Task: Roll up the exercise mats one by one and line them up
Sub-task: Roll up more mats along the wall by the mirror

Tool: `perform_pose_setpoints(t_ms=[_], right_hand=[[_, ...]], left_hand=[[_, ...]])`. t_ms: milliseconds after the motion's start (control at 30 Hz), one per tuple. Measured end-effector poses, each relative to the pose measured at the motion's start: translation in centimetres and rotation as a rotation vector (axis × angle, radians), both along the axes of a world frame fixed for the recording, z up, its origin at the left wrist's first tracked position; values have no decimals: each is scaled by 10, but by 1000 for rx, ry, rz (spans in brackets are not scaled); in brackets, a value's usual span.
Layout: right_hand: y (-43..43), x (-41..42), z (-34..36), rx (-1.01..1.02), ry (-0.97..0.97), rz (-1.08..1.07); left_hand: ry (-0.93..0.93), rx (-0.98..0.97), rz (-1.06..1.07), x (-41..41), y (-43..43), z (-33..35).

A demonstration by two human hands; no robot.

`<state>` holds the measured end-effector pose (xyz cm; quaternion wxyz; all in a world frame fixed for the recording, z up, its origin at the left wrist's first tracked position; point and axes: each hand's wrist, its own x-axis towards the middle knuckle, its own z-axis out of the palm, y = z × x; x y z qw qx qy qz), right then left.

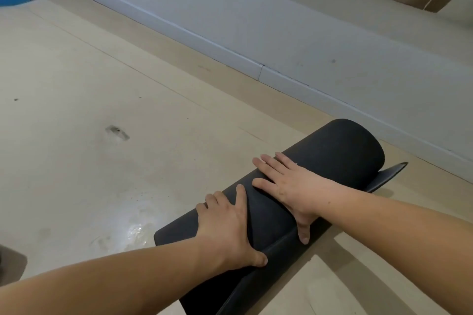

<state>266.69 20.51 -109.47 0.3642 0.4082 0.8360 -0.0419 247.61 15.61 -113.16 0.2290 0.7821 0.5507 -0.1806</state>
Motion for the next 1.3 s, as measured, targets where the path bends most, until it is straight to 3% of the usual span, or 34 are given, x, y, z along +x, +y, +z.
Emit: perform_pose_setpoints(t_ms=[233,500,600,767,867,1033,1300], right_hand=[[-30,16,2,41,151,-216],[-119,4,-35,408,218,-697],[-127,12,-11,358,250,-666],[-124,37,15,167,106,-598],[-122,35,1,174,114,-610],[-121,36,2,217,84,-609],[-140,58,-8,330,49,-706]], left_hand=[[-44,161,-190,4,-4,2],[-62,478,-591,-5,20,0],[-50,530,-677,-21,-2,-11],[-101,498,-722,-36,-14,-10],[-164,406,-588,-35,12,16],[23,177,-344,-66,46,29],[-50,365,-559,-58,44,28]])
